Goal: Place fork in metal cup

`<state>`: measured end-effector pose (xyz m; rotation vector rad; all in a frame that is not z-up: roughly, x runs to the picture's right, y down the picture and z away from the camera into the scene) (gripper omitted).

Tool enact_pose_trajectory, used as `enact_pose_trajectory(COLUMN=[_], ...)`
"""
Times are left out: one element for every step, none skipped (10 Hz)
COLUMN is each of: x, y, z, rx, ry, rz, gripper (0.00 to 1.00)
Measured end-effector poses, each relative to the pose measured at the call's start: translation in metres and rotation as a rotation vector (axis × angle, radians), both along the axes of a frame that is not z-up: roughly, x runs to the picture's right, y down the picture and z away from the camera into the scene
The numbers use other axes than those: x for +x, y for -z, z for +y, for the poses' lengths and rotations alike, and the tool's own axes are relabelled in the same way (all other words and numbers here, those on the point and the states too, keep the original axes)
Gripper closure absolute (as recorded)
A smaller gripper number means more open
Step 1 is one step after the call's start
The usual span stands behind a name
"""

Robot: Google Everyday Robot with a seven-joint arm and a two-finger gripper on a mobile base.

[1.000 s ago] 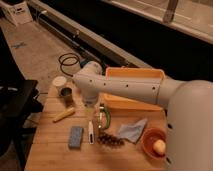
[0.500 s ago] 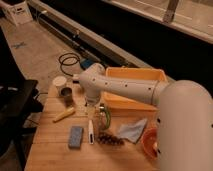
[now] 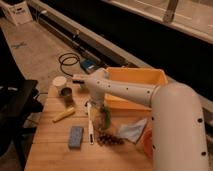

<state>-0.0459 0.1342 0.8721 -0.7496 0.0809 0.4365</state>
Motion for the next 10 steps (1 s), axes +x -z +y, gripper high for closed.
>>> enact_pose_trajectory(x=[0.004,0.006,0.008,0.01,0.01,0.014,0.018,0.019,0.02,0.021], y=[-0.004,-0.006,-0.008,-0.01,-0.013,-0.016,-0.019,-0.021,-0.023,-0.023], z=[0.0,0.0,0.001,0.002,0.004,0.006,0.006,0.006,0.006,0.005], rx=[0.002,0.005,0.002,0.0,-0.002,-0.005,-0.007,-0.007,-0.006,-0.005], ry=[-0.012,-0.019,-0.023,-0.019,-0.018,-0.015,-0.015,-0.014,-0.011,-0.012], rz=[0.026,0.043,0.064,0.083,0.094,0.111,0.126,0.132,0.14,0.145], gripper=[0.2,0.2,0.2,0.2,0.2,0.2,0.2,0.2,0.2,0.2])
